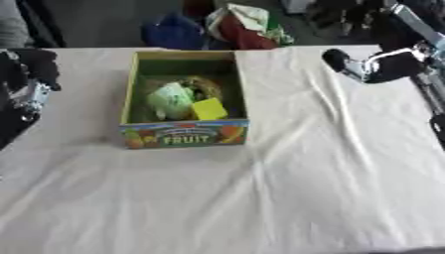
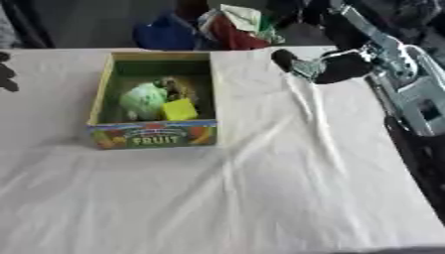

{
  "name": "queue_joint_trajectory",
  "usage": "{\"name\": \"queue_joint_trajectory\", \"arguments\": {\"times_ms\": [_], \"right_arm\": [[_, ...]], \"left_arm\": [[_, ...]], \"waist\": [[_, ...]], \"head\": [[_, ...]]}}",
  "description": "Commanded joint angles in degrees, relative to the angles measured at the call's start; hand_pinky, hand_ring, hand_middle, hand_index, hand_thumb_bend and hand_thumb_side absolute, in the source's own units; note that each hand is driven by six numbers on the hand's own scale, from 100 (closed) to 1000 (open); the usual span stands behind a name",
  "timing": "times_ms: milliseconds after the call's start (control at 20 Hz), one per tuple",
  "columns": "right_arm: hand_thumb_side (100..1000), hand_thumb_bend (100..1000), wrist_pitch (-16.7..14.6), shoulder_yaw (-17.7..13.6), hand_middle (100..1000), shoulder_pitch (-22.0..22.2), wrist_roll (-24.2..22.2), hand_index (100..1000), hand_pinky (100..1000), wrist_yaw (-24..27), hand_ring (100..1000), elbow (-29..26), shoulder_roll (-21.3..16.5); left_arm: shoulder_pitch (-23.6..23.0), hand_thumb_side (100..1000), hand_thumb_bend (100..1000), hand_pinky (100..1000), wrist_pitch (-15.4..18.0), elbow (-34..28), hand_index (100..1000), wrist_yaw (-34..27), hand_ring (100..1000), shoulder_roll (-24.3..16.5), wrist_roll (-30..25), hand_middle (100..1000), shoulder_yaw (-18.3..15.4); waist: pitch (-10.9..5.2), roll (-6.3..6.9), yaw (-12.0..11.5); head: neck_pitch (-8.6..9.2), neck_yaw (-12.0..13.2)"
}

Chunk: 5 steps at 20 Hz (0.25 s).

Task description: Pick up objects on the table and place them in the box.

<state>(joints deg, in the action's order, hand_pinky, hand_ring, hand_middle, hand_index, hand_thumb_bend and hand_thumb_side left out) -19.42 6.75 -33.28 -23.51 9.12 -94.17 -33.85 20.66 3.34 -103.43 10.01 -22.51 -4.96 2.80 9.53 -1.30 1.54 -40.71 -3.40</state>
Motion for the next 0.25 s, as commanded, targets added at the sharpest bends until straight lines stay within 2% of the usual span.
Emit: {"name": "queue_joint_trajectory", "arguments": {"times_ms": [50,100,150,200,250], "right_arm": [[348,126,0.82,-0.79,737,0.09,-0.07,550,721,0.97,734,-3.1,-1.87],[486,100,0.99,-0.37,669,0.59,-0.24,511,707,1.29,677,-3.64,-1.51],[486,100,1.24,0.04,669,1.09,-0.53,511,707,1.52,677,-4.23,-1.15],[514,100,1.56,0.46,619,1.39,-0.9,483,698,1.58,645,-4.71,-0.86],[519,100,1.93,0.93,599,1.55,-1.32,470,695,1.47,630,-5.07,-0.5]], "left_arm": [[1.28,726,373,638,0.45,-0.78,742,1.21,527,-1.4,-1.48,549,1.2],[1.83,744,446,667,0.76,-0.89,768,1.76,569,-1.29,-2.44,589,2.24],[2.38,744,446,667,0.93,-0.89,768,2.61,569,-1.07,-3.45,589,3.25],[2.83,749,497,680,1.11,-0.91,783,3.43,586,-0.82,-4.27,608,4.08],[3.22,752,507,684,1.29,-0.92,787,4.17,591,-0.54,-5.03,613,4.87]], "waist": [[-0.78,0.12,0.09],[-0.85,0.14,0.29],[-0.93,0.15,0.41],[-1.0,0.2,0.46],[-1.07,0.25,0.47]], "head": [[-0.15,0.3],[-0.33,0.37],[-0.47,0.39],[-0.58,0.43],[-0.69,0.47]]}}
